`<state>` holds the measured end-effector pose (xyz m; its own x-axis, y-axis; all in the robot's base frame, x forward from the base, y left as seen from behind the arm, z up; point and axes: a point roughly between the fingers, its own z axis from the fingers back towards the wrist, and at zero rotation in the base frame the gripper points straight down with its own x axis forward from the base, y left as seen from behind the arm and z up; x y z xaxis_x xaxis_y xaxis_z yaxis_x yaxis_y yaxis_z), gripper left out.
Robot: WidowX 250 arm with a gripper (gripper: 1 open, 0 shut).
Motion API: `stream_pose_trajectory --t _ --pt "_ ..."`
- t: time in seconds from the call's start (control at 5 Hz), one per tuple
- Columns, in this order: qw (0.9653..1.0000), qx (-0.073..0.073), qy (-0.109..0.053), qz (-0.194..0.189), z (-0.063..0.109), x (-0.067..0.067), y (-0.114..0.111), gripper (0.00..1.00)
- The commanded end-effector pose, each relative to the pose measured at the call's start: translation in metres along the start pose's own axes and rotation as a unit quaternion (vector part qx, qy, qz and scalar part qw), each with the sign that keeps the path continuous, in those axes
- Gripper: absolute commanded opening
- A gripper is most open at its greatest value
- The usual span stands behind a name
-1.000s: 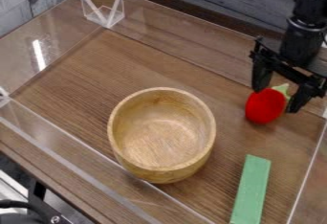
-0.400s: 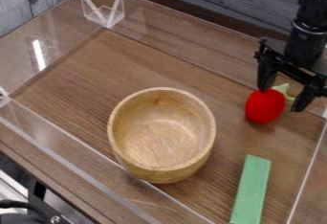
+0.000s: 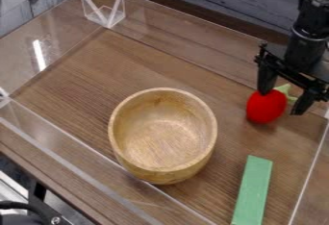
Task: Move the red object to the left side of the table
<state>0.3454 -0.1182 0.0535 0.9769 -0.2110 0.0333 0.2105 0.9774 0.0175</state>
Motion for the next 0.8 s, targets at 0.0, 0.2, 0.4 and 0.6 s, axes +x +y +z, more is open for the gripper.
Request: stream_pose_trajectory --t 0.0,0.2,0.4,0.6 --pt "0.9996 0.003 -0.028 0.008 0.015 0.007 0.006 1.00" --pt "0.9993 0.004 -0.034 0.015 0.018 0.007 0.009 1.00" --pt "0.9989 0.006 -0.041 0.020 0.022 0.007 0.010 1.00" --pt "0.9985 0.006 -0.049 0.023 0.028 0.007 0.010 1.00"
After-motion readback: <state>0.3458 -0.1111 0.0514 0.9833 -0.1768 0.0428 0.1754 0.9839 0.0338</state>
